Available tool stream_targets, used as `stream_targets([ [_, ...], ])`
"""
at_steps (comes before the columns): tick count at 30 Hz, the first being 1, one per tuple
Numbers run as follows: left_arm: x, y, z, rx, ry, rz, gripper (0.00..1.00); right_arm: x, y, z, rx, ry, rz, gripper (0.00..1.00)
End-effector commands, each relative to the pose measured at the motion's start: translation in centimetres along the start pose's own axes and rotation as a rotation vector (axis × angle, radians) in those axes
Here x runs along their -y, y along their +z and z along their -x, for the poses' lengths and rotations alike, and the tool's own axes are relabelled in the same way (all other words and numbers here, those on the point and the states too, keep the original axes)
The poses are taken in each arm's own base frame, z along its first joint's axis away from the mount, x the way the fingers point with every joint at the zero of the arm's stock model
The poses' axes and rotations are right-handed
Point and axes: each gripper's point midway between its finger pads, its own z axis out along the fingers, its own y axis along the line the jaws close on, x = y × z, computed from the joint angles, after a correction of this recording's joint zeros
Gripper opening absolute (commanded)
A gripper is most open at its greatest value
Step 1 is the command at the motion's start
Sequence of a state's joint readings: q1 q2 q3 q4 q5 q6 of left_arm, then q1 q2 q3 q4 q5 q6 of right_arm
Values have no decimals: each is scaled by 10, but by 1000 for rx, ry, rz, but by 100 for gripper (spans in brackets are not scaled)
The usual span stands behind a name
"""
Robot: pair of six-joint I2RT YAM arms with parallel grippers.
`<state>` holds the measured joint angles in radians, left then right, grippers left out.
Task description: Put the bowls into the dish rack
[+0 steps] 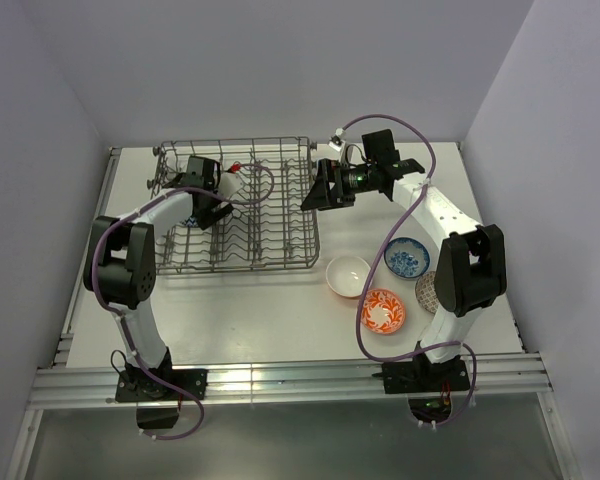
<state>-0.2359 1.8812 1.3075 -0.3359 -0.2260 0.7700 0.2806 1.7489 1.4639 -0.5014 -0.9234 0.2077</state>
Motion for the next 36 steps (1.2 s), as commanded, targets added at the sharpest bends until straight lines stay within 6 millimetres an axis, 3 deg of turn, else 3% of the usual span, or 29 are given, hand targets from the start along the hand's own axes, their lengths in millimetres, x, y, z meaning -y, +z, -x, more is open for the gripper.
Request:
stream_targets([
  [1, -28, -5, 23, 64, -26, 77, 99, -15, -17, 17, 53, -77, -6, 100],
  [7, -54, -16, 28, 86, -55, 171, 99, -23, -22, 17, 59, -86, -5, 100],
  [14, -60, -34, 34, 116, -80, 168, 100, -26, -32, 11, 35, -106, -31, 100],
  [17, -61, -48, 37, 139, -105, 152, 99, -23, -42, 3, -1, -132, -68, 99],
  [21, -73, -88, 56, 239, -229, 123, 99, -6, -64, -13, -61, -223, -174, 96],
  [24, -73, -128, 73, 347, -325, 33, 100, 7, -86, -34, -145, -258, -224, 91],
  [25, -65, -141, 84, 414, -337, -45, 100, 12, -98, -49, -196, -228, -243, 90],
  [27, -66, -174, 91, 491, -386, -95, 99, 19, -112, -65, -250, -272, -268, 88],
  [29, -54, -204, 98, 567, -400, -170, 100, 34, -132, -91, -331, -256, -316, 85],
  [32, -44, -232, 98, 624, -446, -218, 100, 52, -158, -122, -410, -210, -405, 80],
  [36, -23, -248, 93, 659, -488, -283, 99, 68, -172, -159, -471, -161, -482, 71],
])
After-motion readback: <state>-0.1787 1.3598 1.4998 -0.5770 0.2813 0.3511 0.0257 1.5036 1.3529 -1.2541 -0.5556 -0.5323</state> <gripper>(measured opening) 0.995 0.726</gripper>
